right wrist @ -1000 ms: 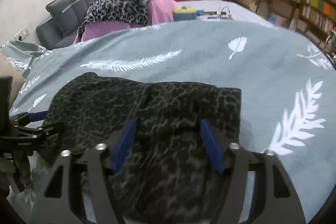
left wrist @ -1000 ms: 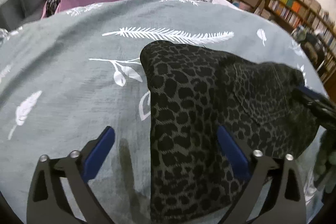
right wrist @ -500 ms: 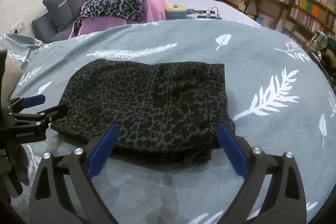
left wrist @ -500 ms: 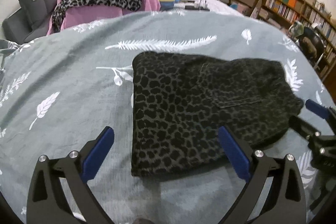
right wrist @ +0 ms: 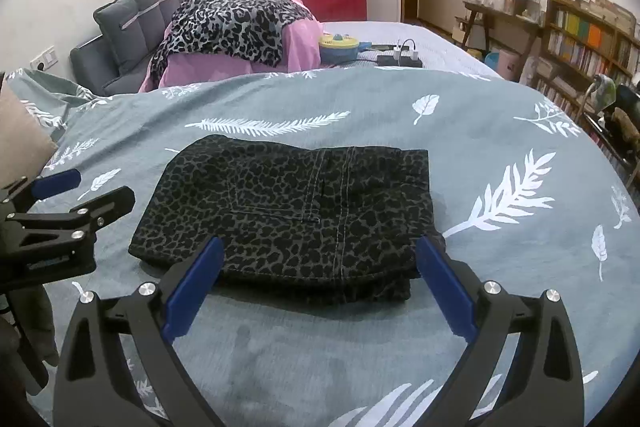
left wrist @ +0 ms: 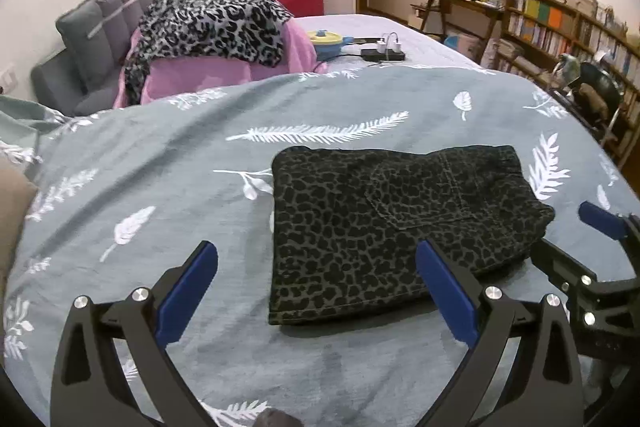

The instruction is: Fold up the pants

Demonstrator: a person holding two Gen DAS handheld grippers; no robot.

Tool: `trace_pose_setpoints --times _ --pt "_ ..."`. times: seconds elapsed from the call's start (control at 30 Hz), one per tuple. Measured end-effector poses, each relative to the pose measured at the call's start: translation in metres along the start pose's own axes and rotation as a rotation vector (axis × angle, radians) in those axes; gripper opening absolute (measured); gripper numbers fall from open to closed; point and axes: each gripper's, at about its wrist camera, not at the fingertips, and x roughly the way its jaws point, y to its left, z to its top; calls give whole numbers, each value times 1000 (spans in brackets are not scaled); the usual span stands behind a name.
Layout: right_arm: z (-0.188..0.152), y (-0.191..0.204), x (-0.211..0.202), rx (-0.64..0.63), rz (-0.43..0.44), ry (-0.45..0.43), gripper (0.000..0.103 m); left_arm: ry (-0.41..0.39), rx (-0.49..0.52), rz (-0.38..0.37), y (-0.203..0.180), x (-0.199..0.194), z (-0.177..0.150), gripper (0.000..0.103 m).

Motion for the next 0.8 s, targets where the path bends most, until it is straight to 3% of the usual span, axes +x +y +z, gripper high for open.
trace_pose_setpoints --times 0.8 --pt "-2 -2 -9 5 -14 -24 98 6 119 82 -31 3 -2 98"
